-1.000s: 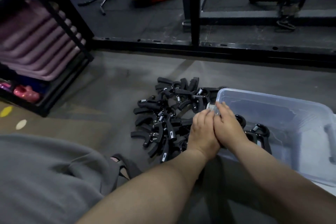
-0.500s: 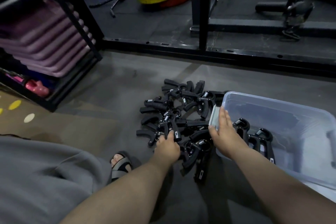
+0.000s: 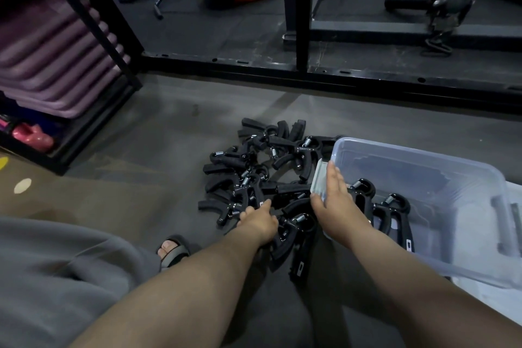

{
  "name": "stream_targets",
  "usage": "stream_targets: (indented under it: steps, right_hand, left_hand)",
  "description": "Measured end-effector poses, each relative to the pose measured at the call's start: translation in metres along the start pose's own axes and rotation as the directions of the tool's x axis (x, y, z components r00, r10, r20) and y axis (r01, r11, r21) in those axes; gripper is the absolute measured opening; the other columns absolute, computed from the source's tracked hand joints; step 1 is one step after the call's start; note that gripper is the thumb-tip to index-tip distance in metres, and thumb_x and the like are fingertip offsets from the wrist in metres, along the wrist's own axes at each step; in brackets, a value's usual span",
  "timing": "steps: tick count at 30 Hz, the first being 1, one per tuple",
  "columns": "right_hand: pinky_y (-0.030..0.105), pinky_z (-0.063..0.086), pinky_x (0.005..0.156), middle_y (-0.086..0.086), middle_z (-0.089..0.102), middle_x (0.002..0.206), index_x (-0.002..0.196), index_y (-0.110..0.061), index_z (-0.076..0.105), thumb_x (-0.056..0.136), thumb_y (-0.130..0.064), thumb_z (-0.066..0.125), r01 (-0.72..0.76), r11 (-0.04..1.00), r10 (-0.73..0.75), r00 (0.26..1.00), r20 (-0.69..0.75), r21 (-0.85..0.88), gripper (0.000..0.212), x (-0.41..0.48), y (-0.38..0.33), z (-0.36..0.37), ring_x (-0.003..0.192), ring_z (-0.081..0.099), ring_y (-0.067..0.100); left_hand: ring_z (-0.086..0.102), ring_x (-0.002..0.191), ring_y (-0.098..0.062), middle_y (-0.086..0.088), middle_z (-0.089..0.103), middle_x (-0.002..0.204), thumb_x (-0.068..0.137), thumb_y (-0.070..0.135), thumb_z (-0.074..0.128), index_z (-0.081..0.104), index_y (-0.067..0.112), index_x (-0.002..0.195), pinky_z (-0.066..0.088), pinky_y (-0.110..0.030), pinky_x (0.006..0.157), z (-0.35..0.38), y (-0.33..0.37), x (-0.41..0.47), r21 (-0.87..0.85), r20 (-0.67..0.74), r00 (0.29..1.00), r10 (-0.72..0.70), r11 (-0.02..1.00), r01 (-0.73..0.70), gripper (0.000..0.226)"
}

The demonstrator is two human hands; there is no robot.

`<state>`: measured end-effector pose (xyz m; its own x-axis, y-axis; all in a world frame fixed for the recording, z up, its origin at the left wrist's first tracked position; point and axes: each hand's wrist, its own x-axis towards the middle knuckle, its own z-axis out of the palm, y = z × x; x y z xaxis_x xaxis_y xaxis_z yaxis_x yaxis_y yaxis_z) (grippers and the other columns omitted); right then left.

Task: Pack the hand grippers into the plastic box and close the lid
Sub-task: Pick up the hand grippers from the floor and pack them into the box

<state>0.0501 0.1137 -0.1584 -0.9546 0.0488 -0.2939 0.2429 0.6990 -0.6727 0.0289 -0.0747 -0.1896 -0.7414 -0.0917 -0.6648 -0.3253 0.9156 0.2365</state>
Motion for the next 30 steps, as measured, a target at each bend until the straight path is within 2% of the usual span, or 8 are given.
stream_targets:
  steps: [4,8,11,14,17,19,24,30]
  right_hand:
    - [0.048,0.029,0.111,-0.011,-0.008,0.162,0.149,-0.040,-0.019,0.095,-0.041,0.038,0.008,1.000,-0.008,1.000,0.000,0.010,0.078,0.000,0.001,0.000,0.145,0.023,0.028]
    - [0.049,0.033,0.108,-0.011,-0.009,0.162,0.150,-0.037,-0.020,0.095,-0.042,0.037,0.005,1.000,-0.005,1.000,-0.001,-0.005,0.079,0.001,0.001,0.000,0.144,0.025,0.029]
    - [0.050,0.035,0.107,-0.010,-0.009,0.162,0.149,-0.037,-0.020,0.094,-0.042,0.037,-0.004,1.000,0.004,1.000,-0.006,-0.012,0.079,0.000,-0.001,-0.001,0.142,0.029,0.031]
    - [0.051,0.035,0.108,-0.010,-0.008,0.162,0.149,-0.037,-0.020,0.094,-0.042,0.036,-0.007,1.000,0.007,1.000,-0.007,-0.008,0.079,-0.001,-0.001,-0.001,0.142,0.029,0.031]
    - [0.051,0.033,0.109,-0.011,-0.009,0.162,0.149,-0.039,-0.018,0.094,-0.041,0.036,-0.009,1.000,0.009,1.000,-0.005,0.002,0.078,-0.001,-0.001,-0.001,0.144,0.026,0.029]
    - [0.051,0.033,0.110,-0.011,-0.008,0.162,0.150,-0.038,-0.017,0.094,-0.041,0.036,-0.012,1.000,0.012,1.000,-0.010,0.003,0.077,-0.001,-0.001,-0.002,0.144,0.026,0.030]
    - [0.050,0.034,0.109,-0.012,-0.008,0.162,0.150,-0.039,-0.017,0.094,-0.042,0.037,-0.027,1.000,0.027,1.000,-0.009,0.005,0.078,-0.003,-0.003,-0.002,0.144,0.028,0.029]
    - [0.050,0.032,0.111,-0.009,-0.005,0.163,0.151,-0.038,-0.013,0.095,-0.044,0.039,-0.049,0.998,0.049,0.999,-0.004,0.032,0.077,-0.006,-0.006,-0.005,0.144,0.028,0.029]
  left_hand:
    - [0.040,0.130,-0.030,-0.007,0.042,0.143,0.096,0.036,0.040,0.046,0.039,0.140,0.035,-0.039,0.110,0.005,0.004,0.005,-0.045,-0.057,0.998,0.008,0.999,-0.010,0.044]
    - [0.063,0.102,-0.022,0.000,0.067,0.115,0.090,0.033,0.047,0.068,0.036,0.112,0.052,-0.034,0.092,0.004,0.001,0.011,-0.159,-0.191,0.981,0.043,0.985,-0.074,0.031]
    - [0.059,0.097,-0.023,-0.002,0.062,0.105,0.091,0.040,0.051,0.064,0.038,0.100,0.051,-0.035,0.088,0.002,0.002,0.008,-0.159,-0.304,0.948,0.096,0.976,-0.150,0.016]
    - [0.052,0.094,-0.026,-0.004,0.053,0.099,0.097,0.042,0.045,0.056,0.033,0.101,0.045,-0.036,0.085,0.000,0.006,0.000,-0.181,-0.447,0.884,0.133,0.955,-0.236,0.015]
    - [0.052,0.089,-0.022,0.002,0.055,0.093,0.099,0.042,0.040,0.050,0.034,0.098,0.040,-0.032,0.075,-0.005,0.010,-0.008,-0.271,-0.600,0.796,0.079,0.916,-0.296,0.013]
    - [0.056,0.086,-0.022,0.005,0.059,0.089,0.100,0.043,0.039,0.047,0.034,0.096,0.044,-0.035,0.072,-0.011,0.016,-0.014,-0.359,-0.658,0.753,0.005,0.877,-0.320,0.013]
    - [0.061,0.071,-0.027,-0.001,0.064,0.074,0.100,0.044,0.029,0.041,0.033,0.106,0.050,-0.040,0.066,-0.024,0.037,-0.033,-0.479,-0.670,0.734,-0.112,0.820,-0.313,0.017]
    - [0.066,0.083,-0.022,0.002,0.068,0.083,0.101,0.044,0.031,0.049,0.026,0.115,0.052,-0.036,0.078,-0.030,0.054,-0.040,-0.590,-0.635,0.761,-0.136,0.720,-0.364,0.029]
